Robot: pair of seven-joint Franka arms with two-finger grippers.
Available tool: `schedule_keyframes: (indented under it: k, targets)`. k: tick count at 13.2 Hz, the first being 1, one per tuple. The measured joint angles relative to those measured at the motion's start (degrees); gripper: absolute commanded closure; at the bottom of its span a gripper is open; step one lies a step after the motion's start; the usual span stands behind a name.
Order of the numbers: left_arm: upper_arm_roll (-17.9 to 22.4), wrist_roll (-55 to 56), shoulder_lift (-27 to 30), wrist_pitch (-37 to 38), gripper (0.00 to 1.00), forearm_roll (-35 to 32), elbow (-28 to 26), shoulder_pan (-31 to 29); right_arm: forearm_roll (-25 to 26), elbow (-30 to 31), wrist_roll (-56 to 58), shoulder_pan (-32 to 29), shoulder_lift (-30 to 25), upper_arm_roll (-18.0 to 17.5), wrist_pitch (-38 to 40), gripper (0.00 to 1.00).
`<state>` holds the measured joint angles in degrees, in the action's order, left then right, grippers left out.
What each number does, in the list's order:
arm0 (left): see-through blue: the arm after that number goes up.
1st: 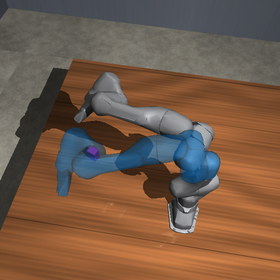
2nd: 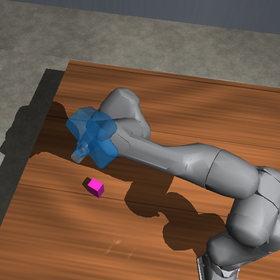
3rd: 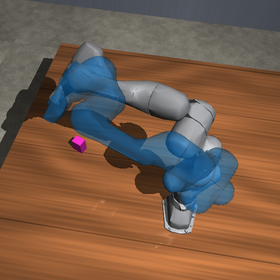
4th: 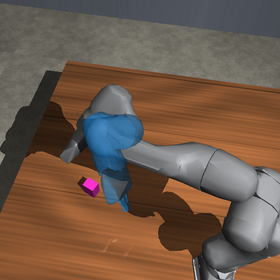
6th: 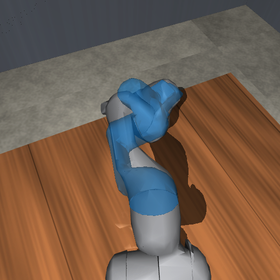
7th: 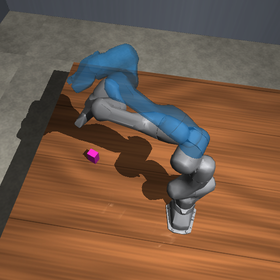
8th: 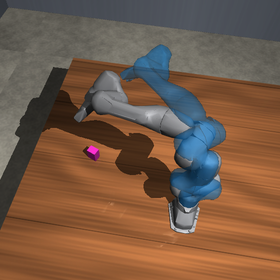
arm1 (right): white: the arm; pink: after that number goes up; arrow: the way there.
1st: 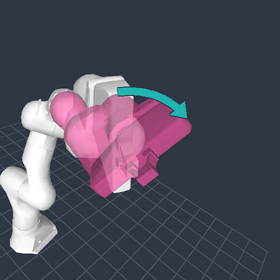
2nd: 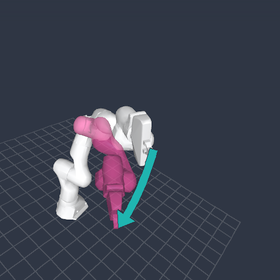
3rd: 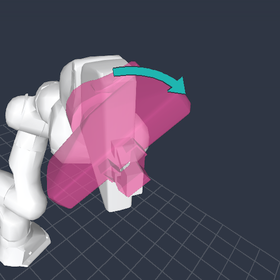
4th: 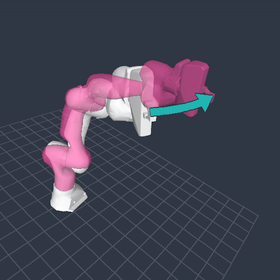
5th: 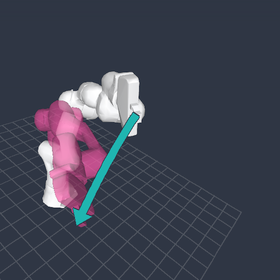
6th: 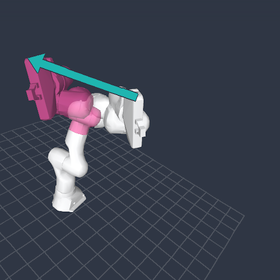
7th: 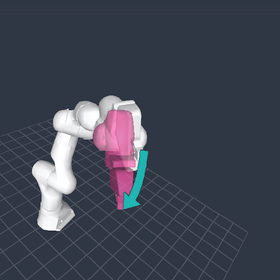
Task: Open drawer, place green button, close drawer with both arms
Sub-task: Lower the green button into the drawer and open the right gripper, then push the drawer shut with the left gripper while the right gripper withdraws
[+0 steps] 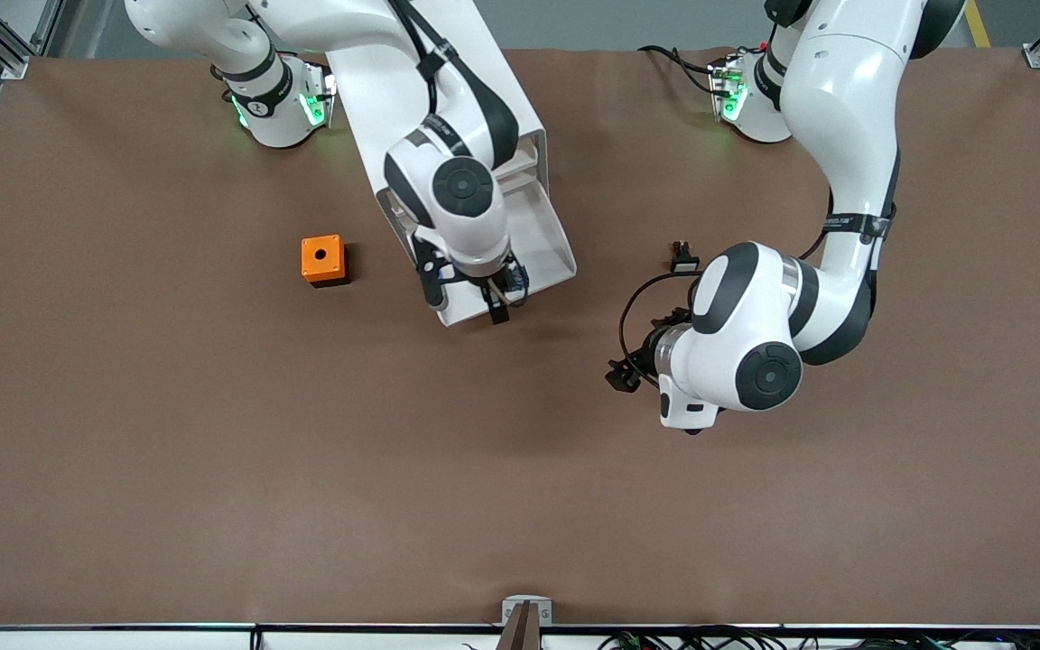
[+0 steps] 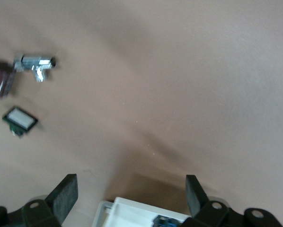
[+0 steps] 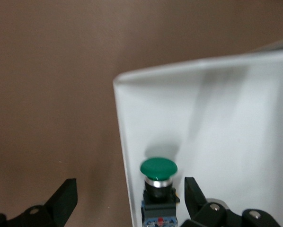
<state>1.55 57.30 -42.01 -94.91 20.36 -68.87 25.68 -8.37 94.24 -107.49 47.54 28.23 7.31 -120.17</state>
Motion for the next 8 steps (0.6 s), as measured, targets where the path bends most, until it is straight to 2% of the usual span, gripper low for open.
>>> schedule_keyframes:
  k: [3,8]
  targets:
    - [-0.48,-8.55,-0.01,-2.28,0.00,-4.71,-0.13,2.21,0.00,-2.62,12.36,-6.48,-2.72,0.15,6.59,0.00]
    - [-0.92,-11.51,1.98,-3.23,0.00,-9.66,-1.81,8.64,-0.02,-4.68,43.48,-16.52,-7.78,0.22,15.16,0.00]
